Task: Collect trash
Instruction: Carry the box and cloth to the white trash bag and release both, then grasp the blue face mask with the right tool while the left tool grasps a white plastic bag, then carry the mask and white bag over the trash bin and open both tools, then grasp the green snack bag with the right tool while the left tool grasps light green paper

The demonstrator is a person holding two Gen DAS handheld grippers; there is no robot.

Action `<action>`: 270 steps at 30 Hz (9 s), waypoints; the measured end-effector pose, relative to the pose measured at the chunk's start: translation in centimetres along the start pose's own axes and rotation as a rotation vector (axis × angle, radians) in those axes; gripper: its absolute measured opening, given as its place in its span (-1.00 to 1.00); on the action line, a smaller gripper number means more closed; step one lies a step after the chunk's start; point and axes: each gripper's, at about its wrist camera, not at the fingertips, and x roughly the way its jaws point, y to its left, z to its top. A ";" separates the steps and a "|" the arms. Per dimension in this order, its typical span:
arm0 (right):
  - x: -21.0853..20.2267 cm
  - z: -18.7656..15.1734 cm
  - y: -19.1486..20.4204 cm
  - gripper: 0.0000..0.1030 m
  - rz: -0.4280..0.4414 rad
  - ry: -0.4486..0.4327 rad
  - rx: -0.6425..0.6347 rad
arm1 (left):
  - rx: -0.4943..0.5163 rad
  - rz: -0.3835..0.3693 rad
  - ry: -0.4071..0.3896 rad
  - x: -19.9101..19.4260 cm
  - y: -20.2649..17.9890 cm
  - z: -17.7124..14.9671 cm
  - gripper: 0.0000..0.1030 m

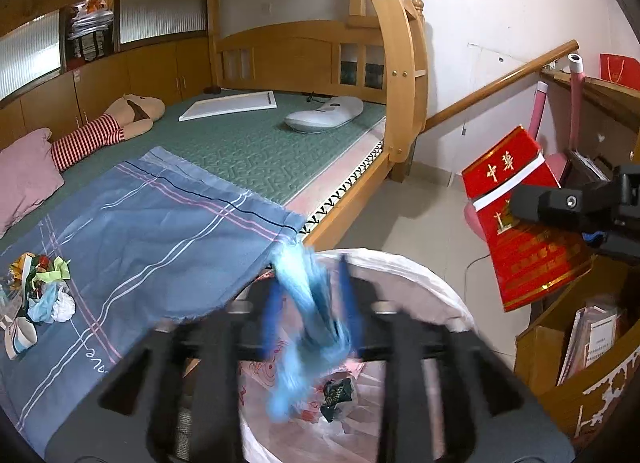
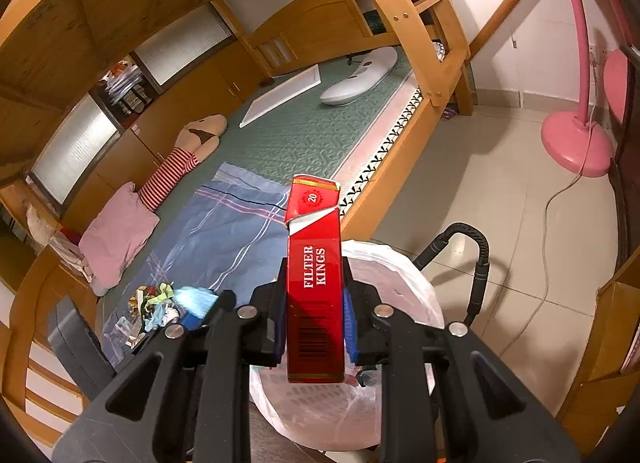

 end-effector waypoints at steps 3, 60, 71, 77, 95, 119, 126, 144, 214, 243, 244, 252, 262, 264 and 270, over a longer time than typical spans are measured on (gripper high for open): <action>0.3 -0.1 -0.4 -0.55 -0.003 0.008 0.007 | -0.007 0.018 -0.018 -0.3 0.4 0.0 0.21; 34.9 -13.9 36.2 0.48 0.257 0.717 -0.425 | -0.691 0.720 -0.079 -18.2 45.7 -18.5 0.74; 39.2 -16.4 40.4 0.22 0.160 0.785 -0.394 | -0.825 0.663 -0.126 -19.8 47.6 -20.6 0.75; 40.5 -17.6 40.7 -0.77 0.138 0.844 -0.375 | -0.843 0.640 -0.144 -20.0 47.4 -20.8 0.75; 31.8 -10.1 33.7 -0.79 0.237 0.737 -0.309 | -0.546 0.503 -0.021 -12.8 41.6 -16.3 0.75; 31.3 -2.8 18.5 -0.79 0.234 0.655 -0.102 | -0.598 0.395 0.259 12.7 40.8 -10.7 -0.48; 29.5 -2.3 18.0 -0.79 0.242 0.613 -0.111 | -0.576 0.434 0.163 8.3 39.3 -8.6 -0.56; 13.1 -2.0 15.4 -0.79 0.159 0.225 -0.239 | -0.348 0.414 0.027 -2.8 24.0 -0.3 -0.54; 3.9 -4.4 1.2 0.39 -0.181 0.019 -0.169 | -0.209 0.214 -0.025 -3.9 6.3 0.8 0.59; 17.2 -9.1 21.5 0.48 0.097 0.271 -0.503 | -0.585 0.702 0.026 -14.2 34.7 -14.2 0.73; 18.2 -9.6 23.2 0.48 0.118 0.291 -0.522 | -0.600 0.726 0.017 -15.1 35.8 -14.7 0.73; 25.2 -14.9 34.6 0.48 0.280 0.499 -0.621 | -0.702 0.858 -0.044 -20.0 43.2 -19.2 0.73; 34.1 -17.8 42.2 0.48 0.195 0.561 -0.621 | -0.861 0.761 -0.064 -20.4 46.6 -22.1 0.73; 35.9 -18.4 43.1 0.48 0.158 0.564 -0.647 | -0.857 0.755 -0.056 -20.1 46.4 -22.2 0.73; 40.6 -20.8 44.8 0.01 0.078 0.603 -0.685 | -0.869 0.731 -0.063 -20.2 46.2 -22.3 0.73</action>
